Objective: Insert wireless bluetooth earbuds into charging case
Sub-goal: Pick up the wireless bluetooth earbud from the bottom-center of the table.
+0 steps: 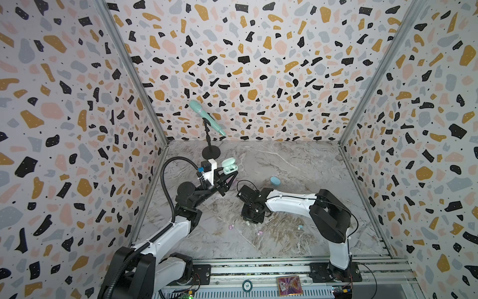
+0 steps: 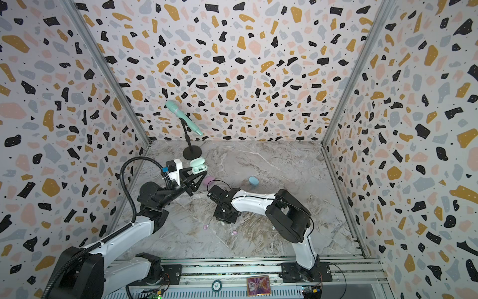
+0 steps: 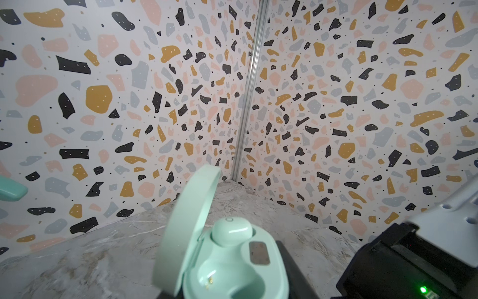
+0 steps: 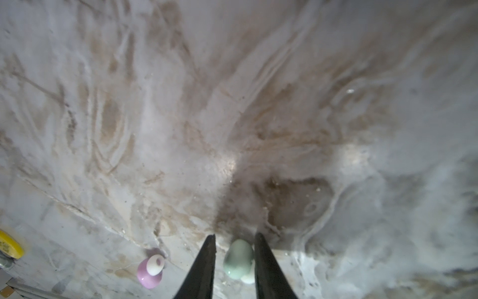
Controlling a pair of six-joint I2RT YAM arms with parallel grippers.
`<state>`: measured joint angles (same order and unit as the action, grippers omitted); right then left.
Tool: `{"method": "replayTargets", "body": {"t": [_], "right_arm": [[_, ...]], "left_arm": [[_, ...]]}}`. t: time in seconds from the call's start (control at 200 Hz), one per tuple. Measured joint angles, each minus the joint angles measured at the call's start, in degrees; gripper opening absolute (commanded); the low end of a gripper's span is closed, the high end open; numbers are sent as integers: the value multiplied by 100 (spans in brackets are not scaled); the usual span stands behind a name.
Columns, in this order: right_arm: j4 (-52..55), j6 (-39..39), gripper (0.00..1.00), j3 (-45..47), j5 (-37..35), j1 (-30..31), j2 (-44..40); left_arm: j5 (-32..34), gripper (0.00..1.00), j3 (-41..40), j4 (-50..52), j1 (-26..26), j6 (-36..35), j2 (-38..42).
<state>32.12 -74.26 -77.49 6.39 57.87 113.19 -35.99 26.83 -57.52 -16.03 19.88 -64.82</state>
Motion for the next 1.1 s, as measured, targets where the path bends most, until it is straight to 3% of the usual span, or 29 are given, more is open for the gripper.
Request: {"method": "replayTargets", "body": {"t": [0.26,0.481,0.671,1.101], "right_arm": [[452,262,26,-479,-2,13,286],[645,409,18,-595,-4,17,356],[719,490,10,-603,-4,17,361],[577,481,8,-258,-190,26,74]], "left_arm": [[-15,33,-7,-20,24,50,9],[-24,33,-35,-83,24,57,13],[-59,33,-35,-87,33,72,20],[-195,34,-35,-87,59,125,22]]}}
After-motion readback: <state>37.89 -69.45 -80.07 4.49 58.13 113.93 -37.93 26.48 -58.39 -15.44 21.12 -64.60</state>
